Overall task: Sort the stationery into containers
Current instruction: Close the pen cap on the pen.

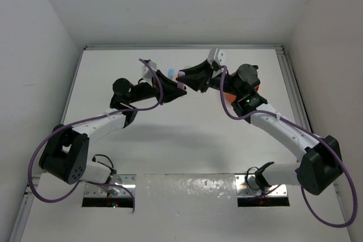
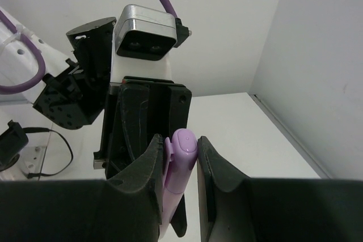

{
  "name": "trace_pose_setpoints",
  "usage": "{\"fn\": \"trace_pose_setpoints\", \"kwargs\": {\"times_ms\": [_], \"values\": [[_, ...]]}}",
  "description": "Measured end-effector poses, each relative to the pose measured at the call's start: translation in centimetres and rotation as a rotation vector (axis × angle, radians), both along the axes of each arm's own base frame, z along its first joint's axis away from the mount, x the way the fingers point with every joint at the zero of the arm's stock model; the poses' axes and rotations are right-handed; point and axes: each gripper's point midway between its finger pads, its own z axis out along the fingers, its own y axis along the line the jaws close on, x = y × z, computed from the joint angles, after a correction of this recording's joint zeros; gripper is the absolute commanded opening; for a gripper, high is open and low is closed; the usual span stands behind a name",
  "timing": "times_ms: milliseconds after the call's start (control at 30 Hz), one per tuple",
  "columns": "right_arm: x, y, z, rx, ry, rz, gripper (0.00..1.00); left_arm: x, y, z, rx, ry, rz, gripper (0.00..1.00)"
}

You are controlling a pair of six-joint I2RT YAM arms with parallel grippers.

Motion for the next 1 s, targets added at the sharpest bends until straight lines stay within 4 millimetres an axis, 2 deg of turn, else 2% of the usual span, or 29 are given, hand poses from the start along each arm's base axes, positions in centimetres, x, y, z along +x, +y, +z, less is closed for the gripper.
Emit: {"fn": "trace_pose_setpoints", "kwargs": {"times_ms": [1000], "values": [[0.03, 0.37, -0.18, 0.009, -0.003, -0.048, 0.00, -0.05, -0.16, -0.17, 0.003, 0.012, 0.000, 0.00]]}}
